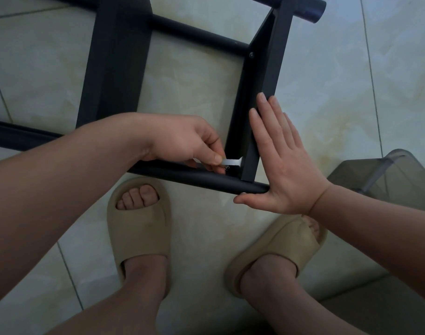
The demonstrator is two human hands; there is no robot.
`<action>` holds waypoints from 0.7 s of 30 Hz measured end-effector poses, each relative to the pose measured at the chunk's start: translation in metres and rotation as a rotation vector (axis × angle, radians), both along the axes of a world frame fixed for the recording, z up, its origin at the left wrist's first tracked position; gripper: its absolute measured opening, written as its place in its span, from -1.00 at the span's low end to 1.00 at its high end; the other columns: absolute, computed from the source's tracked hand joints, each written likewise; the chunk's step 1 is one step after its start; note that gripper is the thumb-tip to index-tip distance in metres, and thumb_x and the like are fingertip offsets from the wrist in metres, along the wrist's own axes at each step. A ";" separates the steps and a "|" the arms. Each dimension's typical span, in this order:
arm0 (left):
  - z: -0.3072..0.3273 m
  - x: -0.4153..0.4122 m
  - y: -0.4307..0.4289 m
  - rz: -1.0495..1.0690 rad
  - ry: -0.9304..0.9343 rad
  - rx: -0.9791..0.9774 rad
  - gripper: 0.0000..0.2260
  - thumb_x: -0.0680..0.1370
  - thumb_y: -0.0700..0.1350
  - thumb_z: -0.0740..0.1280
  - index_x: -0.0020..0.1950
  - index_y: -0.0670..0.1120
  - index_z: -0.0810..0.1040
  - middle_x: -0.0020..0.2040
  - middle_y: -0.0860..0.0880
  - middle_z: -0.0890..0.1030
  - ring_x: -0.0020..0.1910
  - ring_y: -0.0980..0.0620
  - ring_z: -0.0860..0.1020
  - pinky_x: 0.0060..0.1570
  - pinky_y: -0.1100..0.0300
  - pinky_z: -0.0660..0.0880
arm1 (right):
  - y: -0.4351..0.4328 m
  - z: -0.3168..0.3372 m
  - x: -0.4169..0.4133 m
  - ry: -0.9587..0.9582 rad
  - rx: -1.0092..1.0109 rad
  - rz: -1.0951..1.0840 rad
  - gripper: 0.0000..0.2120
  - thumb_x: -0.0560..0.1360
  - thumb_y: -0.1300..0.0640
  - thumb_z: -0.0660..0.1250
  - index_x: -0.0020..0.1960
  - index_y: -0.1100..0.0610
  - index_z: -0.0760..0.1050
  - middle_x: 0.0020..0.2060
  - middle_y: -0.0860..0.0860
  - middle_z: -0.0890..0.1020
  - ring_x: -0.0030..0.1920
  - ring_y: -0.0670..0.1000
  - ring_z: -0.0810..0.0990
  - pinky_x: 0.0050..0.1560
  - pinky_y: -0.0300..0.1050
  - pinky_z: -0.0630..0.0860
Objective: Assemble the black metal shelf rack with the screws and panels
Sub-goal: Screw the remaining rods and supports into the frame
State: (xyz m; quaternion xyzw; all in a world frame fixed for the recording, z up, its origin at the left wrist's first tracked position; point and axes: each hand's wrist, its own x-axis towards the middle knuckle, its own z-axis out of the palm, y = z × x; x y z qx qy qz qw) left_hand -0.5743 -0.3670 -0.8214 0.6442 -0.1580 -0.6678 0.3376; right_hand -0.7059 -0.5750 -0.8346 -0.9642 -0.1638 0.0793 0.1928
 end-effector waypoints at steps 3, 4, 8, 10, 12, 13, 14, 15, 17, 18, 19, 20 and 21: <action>0.000 0.001 -0.002 0.020 -0.109 0.000 -0.91 0.59 -0.14 0.37 -0.06 -0.02 0.66 -0.15 0.08 0.73 -0.20 0.26 0.63 -0.12 0.26 0.47 | 0.000 0.000 0.000 0.004 0.002 -0.004 0.12 0.47 -0.53 0.11 0.63 0.33 -0.04 0.62 0.28 -0.05 0.64 0.26 -0.13 0.55 0.38 0.06; 0.000 0.002 -0.004 0.037 -0.168 0.001 -0.92 0.58 -0.13 0.39 -0.07 0.01 0.67 -0.17 0.09 0.72 -0.20 0.27 0.62 -0.10 0.24 0.45 | 0.000 0.000 0.000 0.006 0.003 -0.005 0.12 0.47 -0.53 0.11 0.63 0.33 -0.04 0.63 0.28 -0.05 0.64 0.25 -0.14 0.55 0.39 0.06; -0.002 0.007 -0.011 0.037 -0.355 -0.003 -0.93 0.53 -0.09 0.44 -0.12 0.08 0.68 -0.21 0.22 0.69 -0.16 0.30 0.62 0.05 0.20 0.52 | 0.000 0.000 0.000 0.002 0.003 -0.003 0.12 0.47 -0.53 0.11 0.63 0.33 -0.05 0.63 0.28 -0.05 0.64 0.25 -0.14 0.55 0.39 0.06; -0.002 0.006 -0.013 0.065 -0.362 -0.019 -0.91 0.51 -0.10 0.47 -0.15 0.10 0.68 -0.19 0.22 0.69 -0.15 0.29 0.62 0.05 0.22 0.53 | 0.000 0.000 0.000 0.000 -0.001 -0.001 0.12 0.47 -0.53 0.10 0.63 0.33 -0.04 0.62 0.28 -0.05 0.64 0.25 -0.14 0.54 0.39 0.07; -0.002 0.004 -0.013 0.112 -0.330 -0.050 -0.89 0.50 -0.12 0.48 -0.16 0.11 0.68 -0.19 0.22 0.69 -0.16 0.30 0.61 -0.01 0.28 0.51 | 0.001 0.000 0.000 0.002 -0.001 0.000 0.12 0.47 -0.53 0.11 0.63 0.34 -0.04 0.62 0.28 -0.05 0.64 0.26 -0.13 0.54 0.40 0.08; -0.002 0.002 -0.013 0.142 -0.298 -0.065 -0.88 0.50 -0.13 0.48 -0.16 0.10 0.68 -0.21 0.22 0.69 -0.18 0.31 0.61 -0.04 0.30 0.49 | 0.001 0.000 0.000 0.003 -0.001 0.001 0.12 0.47 -0.53 0.11 0.63 0.34 -0.04 0.62 0.29 -0.05 0.64 0.26 -0.13 0.54 0.40 0.08; -0.002 0.000 -0.013 0.180 -0.255 -0.074 -0.89 0.51 -0.14 0.47 -0.16 0.09 0.68 -0.22 0.21 0.69 -0.19 0.31 0.61 -0.06 0.31 0.48 | 0.001 0.000 0.001 0.005 0.001 0.001 0.12 0.47 -0.53 0.11 0.63 0.34 -0.03 0.62 0.29 -0.05 0.64 0.26 -0.13 0.54 0.40 0.08; -0.002 -0.002 -0.014 0.223 -0.200 -0.073 -0.90 0.52 -0.14 0.46 -0.14 0.07 0.68 -0.20 0.18 0.69 -0.17 0.29 0.62 -0.04 0.28 0.49 | 0.001 0.000 0.001 0.005 0.002 0.001 0.12 0.47 -0.53 0.12 0.63 0.34 -0.03 0.62 0.29 -0.05 0.64 0.26 -0.13 0.54 0.40 0.08; -0.002 -0.004 -0.014 0.310 -0.049 -0.054 -0.91 0.54 -0.13 0.42 -0.12 0.04 0.67 -0.13 0.09 0.72 -0.08 0.20 0.66 0.03 0.17 0.53 | 0.000 0.000 0.001 0.002 0.002 -0.001 0.13 0.47 -0.53 0.12 0.63 0.34 -0.03 0.62 0.29 -0.04 0.64 0.26 -0.13 0.54 0.40 0.08; -0.002 -0.005 -0.015 0.358 0.035 -0.046 -0.93 0.54 -0.13 0.41 -0.12 0.01 0.66 -0.11 0.04 0.73 -0.06 0.14 0.68 0.04 0.14 0.54 | 0.000 0.000 0.000 0.001 0.002 -0.001 0.13 0.47 -0.53 0.13 0.62 0.35 -0.02 0.62 0.30 -0.04 0.64 0.27 -0.12 0.54 0.40 0.08; -0.003 -0.005 -0.016 0.407 0.102 -0.036 -0.95 0.55 -0.13 0.41 -0.11 -0.02 0.65 -0.10 -0.01 0.73 -0.06 0.09 0.69 0.02 0.13 0.54 | 0.000 0.000 0.000 0.000 0.004 -0.001 0.13 0.46 -0.53 0.13 0.62 0.35 -0.02 0.62 0.30 -0.03 0.64 0.27 -0.12 0.54 0.40 0.09; -0.004 -0.006 -0.017 0.447 0.133 -0.021 -0.96 0.55 -0.12 0.41 -0.10 -0.04 0.64 -0.12 -0.03 0.73 -0.07 0.07 0.70 -0.01 0.13 0.54 | 0.000 0.000 0.000 -0.001 0.006 -0.001 0.13 0.46 -0.53 0.14 0.62 0.35 -0.02 0.62 0.31 -0.03 0.64 0.28 -0.12 0.54 0.40 0.09; -0.005 -0.007 -0.018 0.470 0.128 -0.001 -0.96 0.55 -0.11 0.41 -0.10 -0.04 0.63 -0.14 -0.02 0.72 -0.10 0.07 0.70 -0.03 0.13 0.53 | 0.000 -0.001 0.000 -0.003 0.009 -0.001 0.13 0.46 -0.53 0.13 0.62 0.35 -0.02 0.62 0.31 -0.03 0.64 0.28 -0.11 0.53 0.40 0.09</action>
